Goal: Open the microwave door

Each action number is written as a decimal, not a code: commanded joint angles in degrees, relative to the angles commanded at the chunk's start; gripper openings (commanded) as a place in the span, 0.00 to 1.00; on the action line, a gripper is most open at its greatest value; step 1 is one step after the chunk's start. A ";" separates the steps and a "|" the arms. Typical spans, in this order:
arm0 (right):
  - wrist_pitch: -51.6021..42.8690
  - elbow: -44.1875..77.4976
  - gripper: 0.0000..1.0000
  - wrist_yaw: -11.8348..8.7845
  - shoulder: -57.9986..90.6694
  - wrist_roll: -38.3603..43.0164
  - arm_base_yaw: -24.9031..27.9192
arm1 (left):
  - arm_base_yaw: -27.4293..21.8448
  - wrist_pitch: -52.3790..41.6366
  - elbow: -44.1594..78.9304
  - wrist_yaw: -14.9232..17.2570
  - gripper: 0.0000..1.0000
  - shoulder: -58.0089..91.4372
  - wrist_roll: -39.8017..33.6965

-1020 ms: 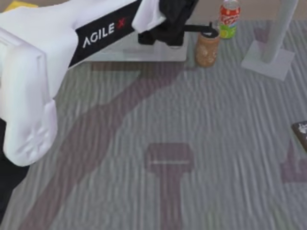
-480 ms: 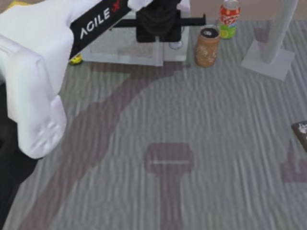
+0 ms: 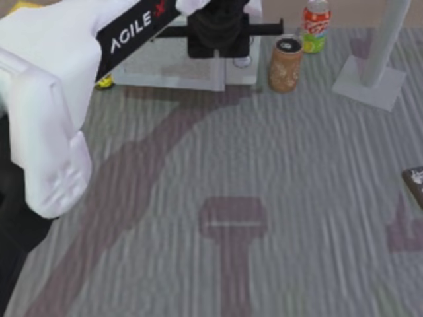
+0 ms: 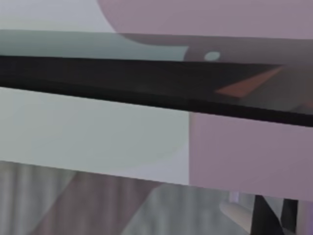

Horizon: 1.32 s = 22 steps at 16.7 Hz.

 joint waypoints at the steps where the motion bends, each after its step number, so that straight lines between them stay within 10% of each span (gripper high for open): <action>1: 0.00 0.00 1.00 0.00 0.00 0.00 0.00 | 0.00 0.00 0.00 0.00 0.00 0.00 0.00; 22: 0.00 0.00 1.00 0.00 0.00 0.00 0.00 | 0.01 3.54 -6.94 1.17 0.00 -3.68 2.62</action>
